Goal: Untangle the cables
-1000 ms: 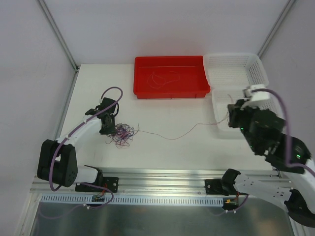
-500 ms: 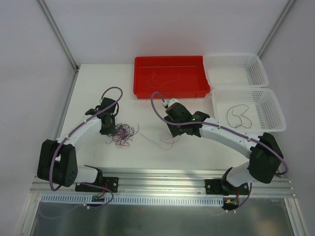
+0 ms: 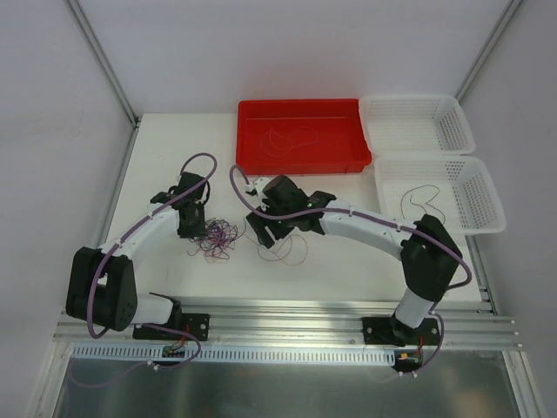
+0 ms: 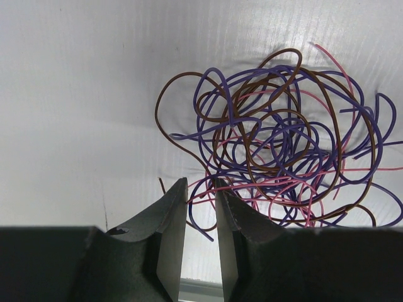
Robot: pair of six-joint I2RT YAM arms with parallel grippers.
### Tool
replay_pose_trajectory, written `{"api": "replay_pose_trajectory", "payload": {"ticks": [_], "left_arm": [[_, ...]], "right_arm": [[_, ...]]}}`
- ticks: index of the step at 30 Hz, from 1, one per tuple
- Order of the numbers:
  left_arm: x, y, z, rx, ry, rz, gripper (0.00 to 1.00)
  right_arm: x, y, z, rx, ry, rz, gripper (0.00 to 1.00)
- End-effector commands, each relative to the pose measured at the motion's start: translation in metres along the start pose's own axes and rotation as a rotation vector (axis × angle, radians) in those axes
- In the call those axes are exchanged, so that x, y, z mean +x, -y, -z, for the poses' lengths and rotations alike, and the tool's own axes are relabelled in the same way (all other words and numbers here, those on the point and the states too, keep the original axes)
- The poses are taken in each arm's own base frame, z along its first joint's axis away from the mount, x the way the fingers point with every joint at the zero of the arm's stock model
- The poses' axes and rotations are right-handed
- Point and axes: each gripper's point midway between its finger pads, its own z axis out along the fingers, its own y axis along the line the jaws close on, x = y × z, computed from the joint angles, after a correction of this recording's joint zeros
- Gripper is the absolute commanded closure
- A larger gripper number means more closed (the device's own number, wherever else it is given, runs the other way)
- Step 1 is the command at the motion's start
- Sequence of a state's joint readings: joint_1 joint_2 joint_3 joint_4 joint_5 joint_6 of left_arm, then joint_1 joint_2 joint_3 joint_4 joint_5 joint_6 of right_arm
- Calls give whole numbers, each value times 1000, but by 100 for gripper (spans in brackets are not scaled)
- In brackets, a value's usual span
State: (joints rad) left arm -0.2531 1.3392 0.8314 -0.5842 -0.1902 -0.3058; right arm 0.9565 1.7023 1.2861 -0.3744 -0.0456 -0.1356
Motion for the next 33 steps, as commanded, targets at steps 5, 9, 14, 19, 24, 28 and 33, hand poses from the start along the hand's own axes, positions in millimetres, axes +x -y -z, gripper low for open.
{"api": "replay_pose_trajectory", "payload": {"ticks": [5,9,14,19,24,28,33], "left_arm": [[-8,2,6,14,4,25,75],[-8,2,5,15,2,26,75],[-8,2,5,12,1,24,75],[-7,1,3,7,-5,23,76],[-6,-1,2,-4,-9,22,76],[-6,-2,1,-12,-11,22,76],[-6,-2,0,-14,-16,21,78]], "right_arm": [[4,-34,-37,-125,-64,68,28],[21,-35,-53,-102,-120,81,37],[39,-36,-68,-88,-175,77,50],[52,-25,-78,-36,-206,66,68],[49,-16,-62,15,-165,62,99],[31,-6,-27,69,-89,64,99],[-3,6,43,121,62,55,99]]}}
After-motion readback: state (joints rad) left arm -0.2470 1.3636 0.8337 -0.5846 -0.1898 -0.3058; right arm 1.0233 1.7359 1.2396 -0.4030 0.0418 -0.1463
